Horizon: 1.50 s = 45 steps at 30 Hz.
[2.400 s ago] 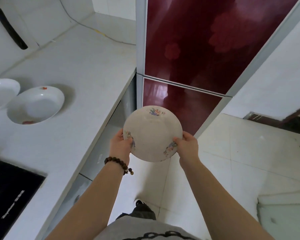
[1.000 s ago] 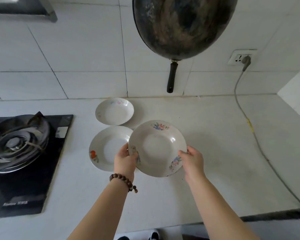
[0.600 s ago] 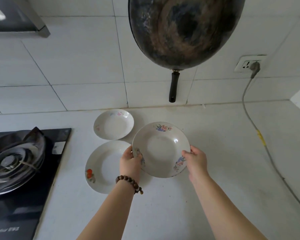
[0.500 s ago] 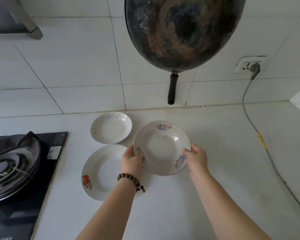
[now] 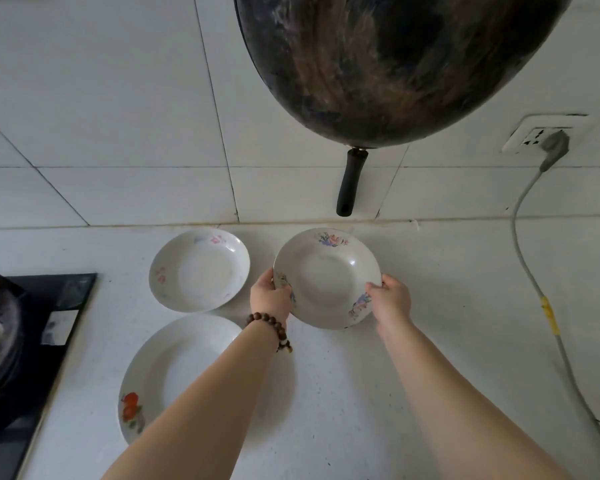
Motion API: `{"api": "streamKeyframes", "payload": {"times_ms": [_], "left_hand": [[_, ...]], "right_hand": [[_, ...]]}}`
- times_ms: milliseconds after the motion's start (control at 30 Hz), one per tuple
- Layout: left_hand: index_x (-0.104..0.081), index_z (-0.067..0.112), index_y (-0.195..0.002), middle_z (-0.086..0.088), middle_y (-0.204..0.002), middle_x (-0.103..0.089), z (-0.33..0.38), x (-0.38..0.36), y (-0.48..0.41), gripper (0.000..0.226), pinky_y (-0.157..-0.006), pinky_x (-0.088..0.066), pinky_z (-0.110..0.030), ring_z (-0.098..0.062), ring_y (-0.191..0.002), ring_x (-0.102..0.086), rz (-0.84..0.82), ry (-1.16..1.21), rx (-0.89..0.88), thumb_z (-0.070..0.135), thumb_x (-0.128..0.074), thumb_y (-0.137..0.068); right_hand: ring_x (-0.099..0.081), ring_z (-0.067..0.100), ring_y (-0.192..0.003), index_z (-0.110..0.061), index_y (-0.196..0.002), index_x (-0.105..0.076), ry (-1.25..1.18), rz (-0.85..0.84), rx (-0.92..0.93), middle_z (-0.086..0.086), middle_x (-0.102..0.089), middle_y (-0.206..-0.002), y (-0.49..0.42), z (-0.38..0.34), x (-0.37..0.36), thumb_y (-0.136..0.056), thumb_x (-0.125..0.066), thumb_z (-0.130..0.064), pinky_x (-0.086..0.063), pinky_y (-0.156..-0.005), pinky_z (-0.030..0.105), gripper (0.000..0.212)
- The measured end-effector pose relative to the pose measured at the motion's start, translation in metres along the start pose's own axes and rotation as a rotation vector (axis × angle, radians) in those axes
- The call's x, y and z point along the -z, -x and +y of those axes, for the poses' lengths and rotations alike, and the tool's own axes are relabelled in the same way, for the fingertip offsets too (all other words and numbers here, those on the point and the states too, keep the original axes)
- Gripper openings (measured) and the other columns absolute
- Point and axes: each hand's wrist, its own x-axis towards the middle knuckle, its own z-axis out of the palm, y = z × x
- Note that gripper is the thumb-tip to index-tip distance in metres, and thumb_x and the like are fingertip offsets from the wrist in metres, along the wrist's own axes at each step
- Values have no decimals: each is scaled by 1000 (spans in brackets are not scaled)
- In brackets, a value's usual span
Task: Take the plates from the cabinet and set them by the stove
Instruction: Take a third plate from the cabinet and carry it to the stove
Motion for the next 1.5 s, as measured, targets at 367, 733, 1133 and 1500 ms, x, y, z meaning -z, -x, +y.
{"api": "streamKeyframes", "payload": {"times_ms": [367,733,1133,1500], "left_hand": [[-65,47,-75,15,-60,-68,-7,-12,-42,56,-66,-56,-28,-11,-63,-62,13,-56,43,-6,-49,-80],[-70,32,-89,3,-80,-72,-7,-8,-48,37,-70,-59,-26,-17,-75,-66,-69,-57,-6,-2,-56,-82],[-41,9,-144,-7,-133,-55,-1,26,-1,65,-109,-40,-44,-21,-124,-52,-102,93,104,26,-67,-87],[-68,10,-96,-8,-90,-73,-12,100,82,21,-71,-50,-32,-22,-83,-70,-33,257,-45,25,-53,-94]], "right_hand": [[-54,13,-55,-12,-79,-65,-5,12,-85,1,-62,-65,-32,2,-18,-86,-56,2,-40,-46,18,18],[-59,19,-61,-8,-88,-69,-41,-22,-130,5,-65,-70,-41,4,-21,-85,-60,0,-46,-51,18,12],[-57,29,-119,-6,-136,-48,-323,-82,-250,17,-55,-136,10,2,16,-102,-40,-39,-45,-105,45,48],[-65,22,-86,-14,-100,-64,-443,-221,-141,7,-67,-94,122,5,20,-103,-34,-43,-50,-69,34,42]]}}
